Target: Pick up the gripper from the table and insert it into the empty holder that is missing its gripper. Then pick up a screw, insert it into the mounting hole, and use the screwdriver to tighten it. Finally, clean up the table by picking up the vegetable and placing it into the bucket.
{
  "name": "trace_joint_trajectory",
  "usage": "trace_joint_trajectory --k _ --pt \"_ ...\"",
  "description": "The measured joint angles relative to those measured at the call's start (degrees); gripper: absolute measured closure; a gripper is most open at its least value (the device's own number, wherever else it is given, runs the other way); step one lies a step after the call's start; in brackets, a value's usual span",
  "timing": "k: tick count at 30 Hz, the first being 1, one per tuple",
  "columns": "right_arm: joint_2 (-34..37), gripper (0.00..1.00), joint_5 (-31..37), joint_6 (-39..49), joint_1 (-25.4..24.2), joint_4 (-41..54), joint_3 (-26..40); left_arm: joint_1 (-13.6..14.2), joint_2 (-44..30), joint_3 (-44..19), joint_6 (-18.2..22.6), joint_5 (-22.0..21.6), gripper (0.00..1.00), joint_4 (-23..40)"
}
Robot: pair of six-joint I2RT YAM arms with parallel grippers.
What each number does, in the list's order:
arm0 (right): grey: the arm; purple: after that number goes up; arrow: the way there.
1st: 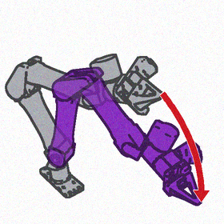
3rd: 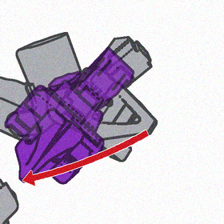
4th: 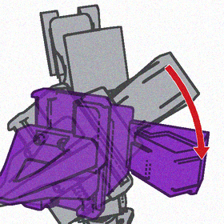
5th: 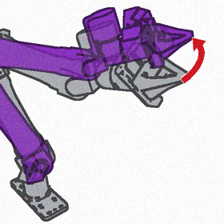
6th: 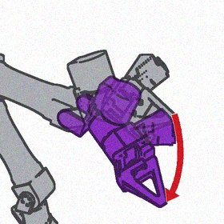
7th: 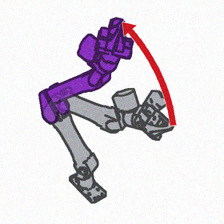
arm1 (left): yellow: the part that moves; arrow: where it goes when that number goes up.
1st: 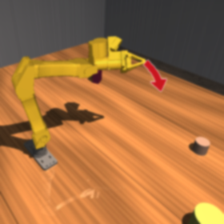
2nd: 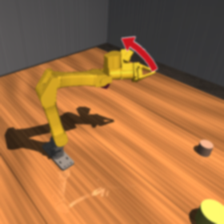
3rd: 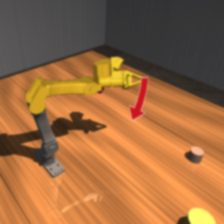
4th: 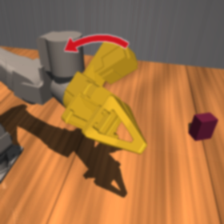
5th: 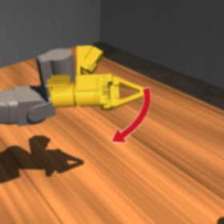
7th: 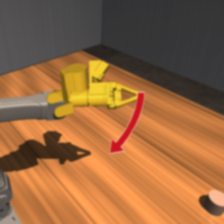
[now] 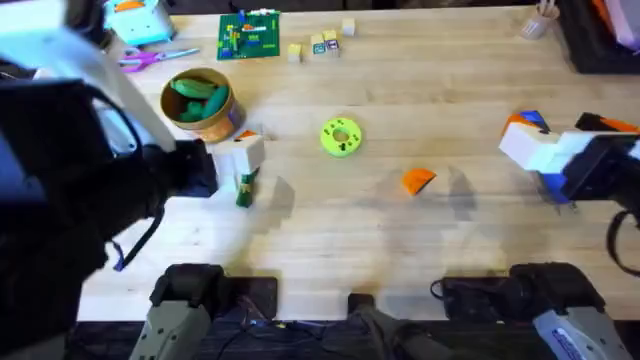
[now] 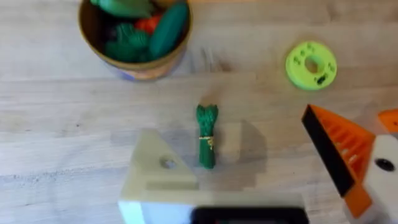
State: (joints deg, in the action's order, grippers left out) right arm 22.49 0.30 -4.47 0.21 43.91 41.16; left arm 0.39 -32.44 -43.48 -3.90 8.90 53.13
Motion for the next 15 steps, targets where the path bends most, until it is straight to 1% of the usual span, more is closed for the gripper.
trace_joint_trajectory --k 2,4,7,12,13,15 --pt "3.5 0.010 0.0 0.0 0.0 4.0 3.6 0.0 -3.7 -0.8 0.0 0.4 0.008 0.6" --pt "5.9 0.010 0.0 0.0 0.0 5.6 5.7 0.0 -6.5 -0.8 0.0 0.6 0.007 1.3" --pt "7.5 0.010 0.0 0.0 0.0 5.9 6.5 0.0 -10.3 -0.8 0.0 0.6 0.008 1.7" --pt "7.6 0.010 0.0 0.0 0.0 6.1 6.6 0.0 -15.6 -0.8 0.0 0.6 0.009 2.5" --pt "7.6 0.010 0.0 0.0 0.0 6.1 6.6 0.0 -16.7 -0.8 -0.1 0.6 0.031 2.5" --pt "7.6 0.010 0.0 0.0 0.0 6.1 6.6 0.0 -18.9 -0.8 -0.2 0.8 0.334 1.9"
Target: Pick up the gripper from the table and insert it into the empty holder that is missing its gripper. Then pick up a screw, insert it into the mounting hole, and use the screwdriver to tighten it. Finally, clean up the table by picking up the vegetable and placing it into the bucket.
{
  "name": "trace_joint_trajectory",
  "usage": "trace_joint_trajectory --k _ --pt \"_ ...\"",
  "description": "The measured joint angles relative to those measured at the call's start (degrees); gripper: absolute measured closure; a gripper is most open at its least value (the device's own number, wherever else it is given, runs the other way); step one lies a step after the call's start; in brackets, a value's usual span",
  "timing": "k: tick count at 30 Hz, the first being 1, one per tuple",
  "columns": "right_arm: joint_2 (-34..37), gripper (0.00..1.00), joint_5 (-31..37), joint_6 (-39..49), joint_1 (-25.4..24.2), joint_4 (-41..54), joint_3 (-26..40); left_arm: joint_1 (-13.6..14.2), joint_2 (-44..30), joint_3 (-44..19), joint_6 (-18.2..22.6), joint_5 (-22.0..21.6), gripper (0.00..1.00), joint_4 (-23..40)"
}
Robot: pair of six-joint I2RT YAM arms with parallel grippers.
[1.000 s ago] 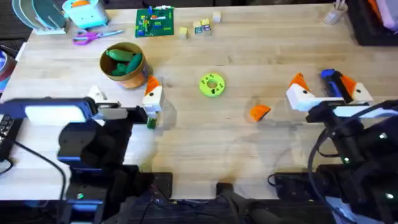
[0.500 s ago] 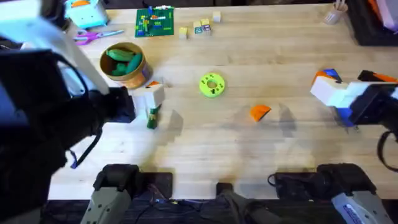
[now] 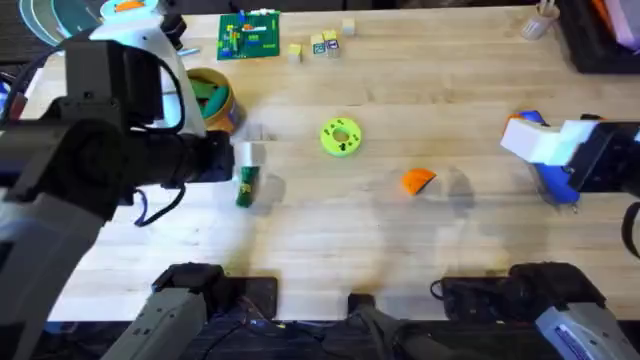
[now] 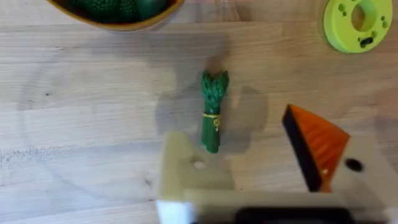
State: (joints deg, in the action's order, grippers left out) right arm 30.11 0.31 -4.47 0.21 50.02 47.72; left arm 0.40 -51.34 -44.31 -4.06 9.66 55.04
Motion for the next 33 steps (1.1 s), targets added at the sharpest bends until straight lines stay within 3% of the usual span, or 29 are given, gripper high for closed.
trace_joint_trajectory --k 4,6,7,12,13,18,23,29,33 --pt "0.0 0.010 0.0 0.0 0.0 0.0 0.0 0.0 -2.8 0.0 0.1 0.0 0.949 -2.8" --pt "0.0 0.010 0.0 0.0 0.0 0.0 0.0 0.5 -3.0 -0.2 0.4 0.0 0.985 -3.9" --pt "0.0 0.010 0.0 0.0 0.0 0.0 0.0 1.0 -2.8 -0.4 0.7 0.1 0.916 -4.3" --pt "0.0 0.011 0.0 0.0 0.0 0.0 0.0 7.9 0.9 -3.0 1.6 0.1 0.106 -10.7" --pt "0.0 0.011 0.0 0.0 0.0 0.0 0.0 9.2 1.9 -3.3 1.6 0.3 0.041 -11.8" --pt "0.0 0.010 0.0 0.0 0.0 0.0 0.0 18.5 6.9 -3.7 2.1 2.0 0.006 -20.0" --pt "0.0 0.010 0.0 0.0 0.0 0.0 0.0 26.5 7.4 -3.8 2.3 3.3 0.006 -30.3" --pt "0.0 0.011 0.0 0.0 0.0 0.1 0.0 29.7 7.4 -3.8 2.3 4.3 0.007 -38.6" --pt "0.0 0.010 0.0 0.0 0.0 0.1 0.0 29.7 7.4 -3.8 2.3 4.3 0.007 -36.7"
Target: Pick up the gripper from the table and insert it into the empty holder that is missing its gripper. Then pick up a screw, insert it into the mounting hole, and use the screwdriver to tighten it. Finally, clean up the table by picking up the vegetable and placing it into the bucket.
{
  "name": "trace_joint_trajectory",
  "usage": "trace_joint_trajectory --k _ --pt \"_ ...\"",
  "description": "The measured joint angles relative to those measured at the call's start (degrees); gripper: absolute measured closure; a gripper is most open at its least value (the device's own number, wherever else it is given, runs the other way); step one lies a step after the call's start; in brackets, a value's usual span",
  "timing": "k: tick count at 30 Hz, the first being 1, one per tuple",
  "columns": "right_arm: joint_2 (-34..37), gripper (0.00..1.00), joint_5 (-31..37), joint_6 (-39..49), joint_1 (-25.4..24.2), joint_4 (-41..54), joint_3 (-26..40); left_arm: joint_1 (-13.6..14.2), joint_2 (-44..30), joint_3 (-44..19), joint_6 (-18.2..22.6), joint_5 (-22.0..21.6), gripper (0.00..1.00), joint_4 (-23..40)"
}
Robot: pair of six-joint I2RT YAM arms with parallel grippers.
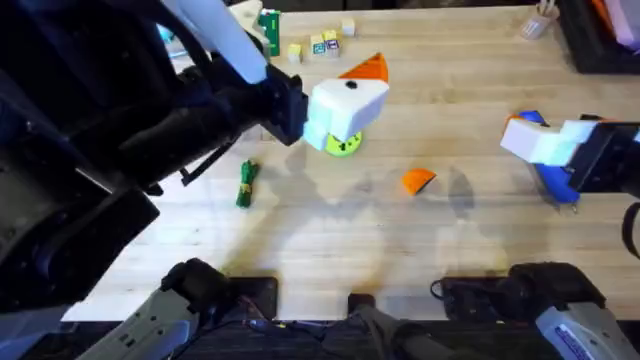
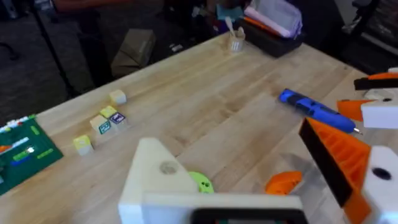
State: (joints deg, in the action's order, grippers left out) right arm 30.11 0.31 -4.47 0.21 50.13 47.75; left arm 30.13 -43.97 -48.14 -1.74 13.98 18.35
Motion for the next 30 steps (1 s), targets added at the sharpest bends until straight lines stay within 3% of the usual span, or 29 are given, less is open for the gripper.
trace_joint_trajectory --k 11,18,22,30 --pt "0.0 0.010 0.0 0.0 0.0 0.0 0.0 0.0 -0.3 0.0 0.0 -0.1 0.007 2.8" --pt "0.0 0.010 0.0 0.0 0.0 0.0 0.0 0.0 0.5 1.5 0.0 -1.4 0.007 -2.6" --pt "0.0 0.010 0.0 0.0 0.0 0.0 0.0 0.2 3.8 8.0 0.0 -1.8 0.007 -8.6" --pt "0.0 0.010 0.0 0.0 0.0 0.0 0.0 1.9 17.2 27.8 0.1 -1.8 0.007 -23.4"
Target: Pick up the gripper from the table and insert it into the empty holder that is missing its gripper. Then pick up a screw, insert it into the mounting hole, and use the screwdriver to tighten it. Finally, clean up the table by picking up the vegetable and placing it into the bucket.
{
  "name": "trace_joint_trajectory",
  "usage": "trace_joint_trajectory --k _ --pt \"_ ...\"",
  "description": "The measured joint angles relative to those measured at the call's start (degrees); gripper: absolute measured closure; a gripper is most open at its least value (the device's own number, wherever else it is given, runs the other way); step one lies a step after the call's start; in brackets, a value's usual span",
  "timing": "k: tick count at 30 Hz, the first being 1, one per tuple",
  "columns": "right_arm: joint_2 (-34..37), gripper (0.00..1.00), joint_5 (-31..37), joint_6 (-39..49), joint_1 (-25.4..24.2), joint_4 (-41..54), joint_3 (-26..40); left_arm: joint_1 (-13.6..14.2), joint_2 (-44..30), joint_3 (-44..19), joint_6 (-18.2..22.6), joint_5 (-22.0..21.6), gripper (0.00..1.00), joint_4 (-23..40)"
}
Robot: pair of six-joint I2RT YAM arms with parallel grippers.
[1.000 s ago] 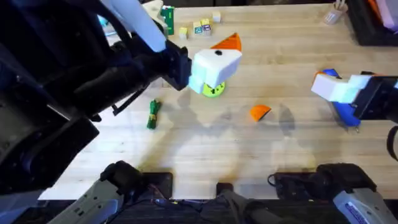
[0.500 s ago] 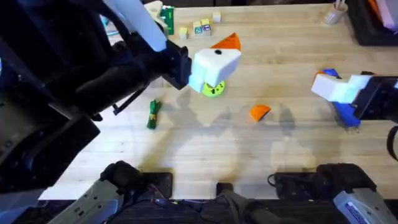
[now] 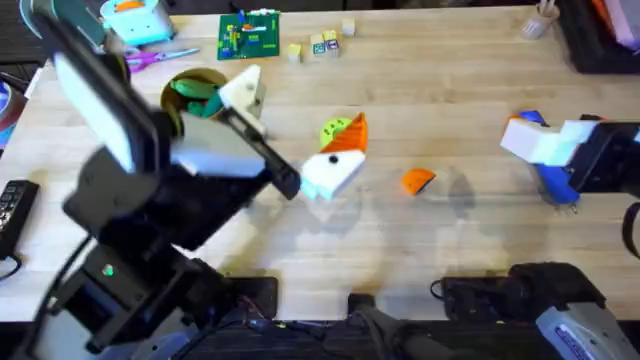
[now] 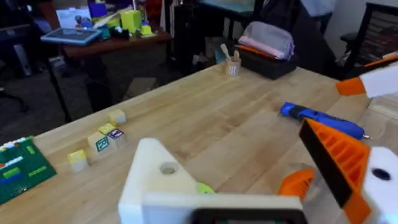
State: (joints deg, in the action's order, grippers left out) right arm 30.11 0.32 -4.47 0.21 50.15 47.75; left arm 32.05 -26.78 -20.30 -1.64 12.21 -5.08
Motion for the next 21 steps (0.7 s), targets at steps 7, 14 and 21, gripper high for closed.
trace_joint_trajectory --k 7,14,21 --pt "0.0 0.010 0.0 0.0 0.0 0.0 0.0 0.1 12.4 12.0 0.1 0.0 0.008 -3.7" --pt "0.0 0.010 0.0 0.0 0.0 0.0 0.0 0.1 22.3 18.3 0.1 0.0 0.007 -4.1" --pt "0.0 0.011 0.0 0.0 0.0 0.0 0.0 0.1 26.5 20.0 0.0 0.8 0.007 -0.3"
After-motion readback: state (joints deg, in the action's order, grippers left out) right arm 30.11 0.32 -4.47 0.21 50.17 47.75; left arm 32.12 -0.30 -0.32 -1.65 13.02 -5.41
